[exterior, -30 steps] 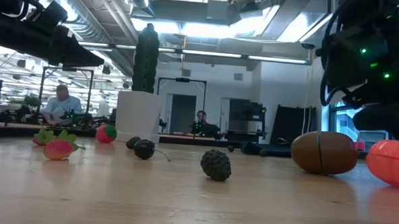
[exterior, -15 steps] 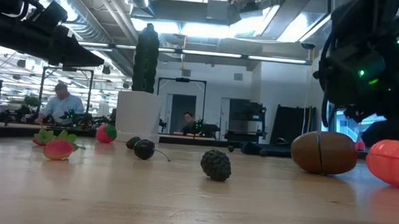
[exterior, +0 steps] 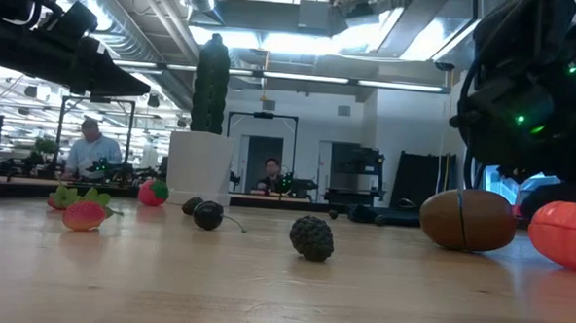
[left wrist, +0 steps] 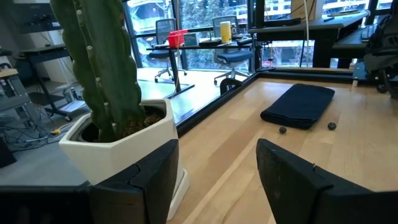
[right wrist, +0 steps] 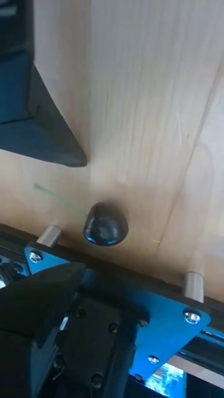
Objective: Pick and placing Produce into tupperware
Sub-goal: Put the right black cherry into the transparent bin
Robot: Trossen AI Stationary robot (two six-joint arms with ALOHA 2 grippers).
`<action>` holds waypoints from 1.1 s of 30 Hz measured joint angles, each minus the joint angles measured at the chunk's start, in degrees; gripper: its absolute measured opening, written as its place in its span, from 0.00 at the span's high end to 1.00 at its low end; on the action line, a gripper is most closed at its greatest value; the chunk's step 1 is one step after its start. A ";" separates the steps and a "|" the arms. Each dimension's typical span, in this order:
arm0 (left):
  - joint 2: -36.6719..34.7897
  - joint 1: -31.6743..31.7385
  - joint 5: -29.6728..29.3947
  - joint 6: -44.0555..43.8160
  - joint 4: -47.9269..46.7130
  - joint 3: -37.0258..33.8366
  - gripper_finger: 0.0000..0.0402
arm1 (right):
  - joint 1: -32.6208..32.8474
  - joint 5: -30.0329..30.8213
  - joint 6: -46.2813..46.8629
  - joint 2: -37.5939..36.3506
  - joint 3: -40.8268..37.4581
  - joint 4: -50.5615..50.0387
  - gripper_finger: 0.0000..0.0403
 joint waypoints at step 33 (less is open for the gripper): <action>0.00 0.00 0.00 0.07 0.00 0.02 0.48 | -0.02 -5.79 9.06 0.07 -0.11 3.81 0.62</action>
